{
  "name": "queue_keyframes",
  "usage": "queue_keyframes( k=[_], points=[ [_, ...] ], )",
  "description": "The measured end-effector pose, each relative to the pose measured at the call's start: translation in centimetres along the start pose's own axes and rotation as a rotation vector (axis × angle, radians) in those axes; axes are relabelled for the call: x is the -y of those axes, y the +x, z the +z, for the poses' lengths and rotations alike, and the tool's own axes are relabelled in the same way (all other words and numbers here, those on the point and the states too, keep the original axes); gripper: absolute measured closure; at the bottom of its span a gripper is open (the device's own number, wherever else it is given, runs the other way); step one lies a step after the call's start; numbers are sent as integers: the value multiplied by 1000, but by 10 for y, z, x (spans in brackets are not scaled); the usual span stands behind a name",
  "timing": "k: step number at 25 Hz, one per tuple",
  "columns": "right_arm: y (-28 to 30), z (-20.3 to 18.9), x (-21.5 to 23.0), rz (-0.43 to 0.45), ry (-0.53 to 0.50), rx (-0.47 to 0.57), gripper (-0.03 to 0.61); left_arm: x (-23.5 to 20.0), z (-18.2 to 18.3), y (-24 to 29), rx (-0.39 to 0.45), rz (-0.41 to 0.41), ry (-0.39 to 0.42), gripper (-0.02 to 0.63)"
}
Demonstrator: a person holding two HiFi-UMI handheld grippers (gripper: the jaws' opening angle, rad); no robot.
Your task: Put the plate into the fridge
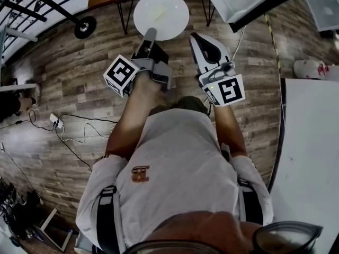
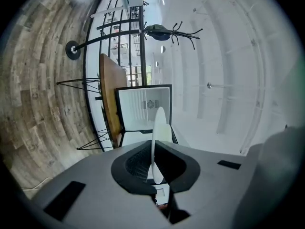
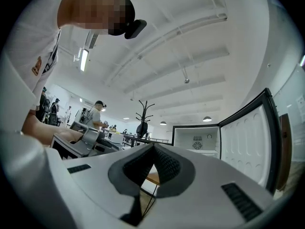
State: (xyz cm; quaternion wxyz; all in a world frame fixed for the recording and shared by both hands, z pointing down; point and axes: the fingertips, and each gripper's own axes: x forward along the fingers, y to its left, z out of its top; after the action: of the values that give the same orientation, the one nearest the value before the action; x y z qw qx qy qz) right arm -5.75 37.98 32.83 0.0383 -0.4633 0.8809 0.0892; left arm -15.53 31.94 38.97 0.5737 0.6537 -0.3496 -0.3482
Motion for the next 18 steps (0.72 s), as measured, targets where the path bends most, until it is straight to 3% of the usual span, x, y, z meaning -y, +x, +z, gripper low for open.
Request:
queue_keyframes(
  k=[3, 9, 18],
  points=[
    [-5, -3, 4, -12, -4, 1, 546, -8, -4, 0, -5, 12, 3, 588],
    [61, -6, -26, -14, -9, -20, 546, -9, 69, 0, -3, 7, -9, 589],
    [93, -10, -17, -22, -5, -6, 546, -12, 103, 19, 7, 21, 15, 589]
  ],
)
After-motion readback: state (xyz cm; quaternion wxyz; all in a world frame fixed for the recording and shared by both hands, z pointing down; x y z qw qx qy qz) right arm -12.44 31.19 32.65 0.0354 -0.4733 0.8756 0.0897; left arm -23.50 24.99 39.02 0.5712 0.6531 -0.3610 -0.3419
